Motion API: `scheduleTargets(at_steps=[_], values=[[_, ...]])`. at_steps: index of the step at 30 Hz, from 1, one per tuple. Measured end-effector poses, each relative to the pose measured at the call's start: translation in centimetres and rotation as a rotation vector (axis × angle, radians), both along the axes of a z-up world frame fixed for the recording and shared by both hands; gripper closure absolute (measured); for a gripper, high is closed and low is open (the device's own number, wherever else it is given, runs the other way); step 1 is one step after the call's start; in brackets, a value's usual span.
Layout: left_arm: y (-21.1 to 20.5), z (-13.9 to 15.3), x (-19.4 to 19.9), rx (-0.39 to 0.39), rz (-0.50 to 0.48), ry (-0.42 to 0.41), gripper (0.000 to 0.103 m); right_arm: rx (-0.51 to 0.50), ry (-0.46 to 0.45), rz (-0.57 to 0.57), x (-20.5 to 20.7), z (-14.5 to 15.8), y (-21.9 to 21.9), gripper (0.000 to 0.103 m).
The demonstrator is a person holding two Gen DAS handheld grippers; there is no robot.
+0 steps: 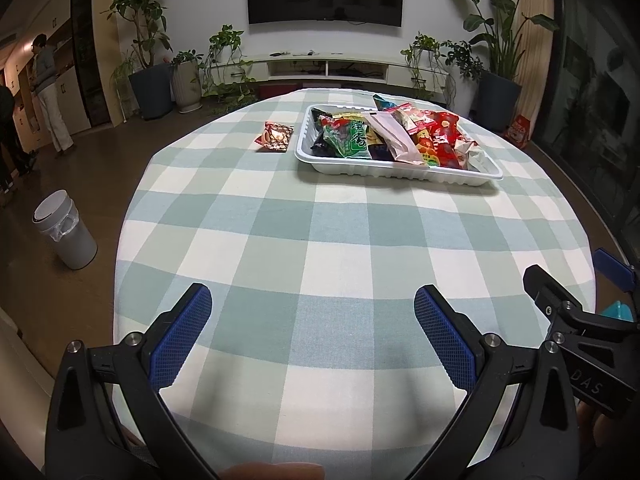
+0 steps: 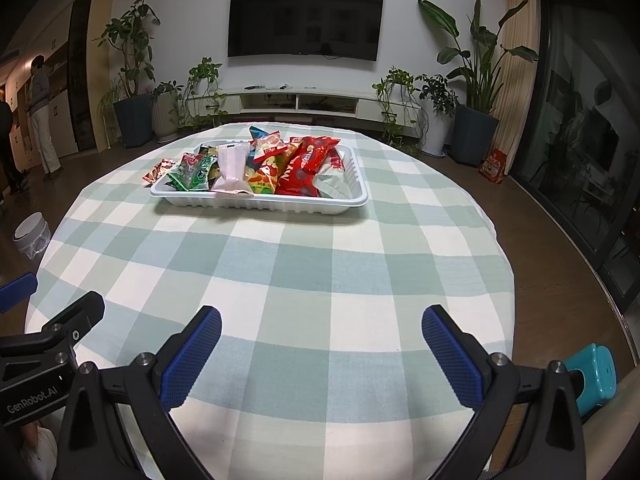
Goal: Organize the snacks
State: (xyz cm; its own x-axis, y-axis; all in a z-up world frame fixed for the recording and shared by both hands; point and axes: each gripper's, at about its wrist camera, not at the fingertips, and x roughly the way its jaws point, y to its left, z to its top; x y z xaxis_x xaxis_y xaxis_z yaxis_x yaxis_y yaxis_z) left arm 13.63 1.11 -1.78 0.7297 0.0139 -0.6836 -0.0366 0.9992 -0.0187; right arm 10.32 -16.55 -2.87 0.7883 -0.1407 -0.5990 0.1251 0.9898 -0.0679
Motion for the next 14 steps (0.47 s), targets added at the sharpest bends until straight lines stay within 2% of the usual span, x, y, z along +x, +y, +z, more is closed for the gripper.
scheduleTargets(at_steps=[14], values=[[-0.28,0.26,-0.32,0.029,-0.006,-0.016,0.0,-0.002,0.002,0.002,-0.06,-0.08,0.04,0.0]])
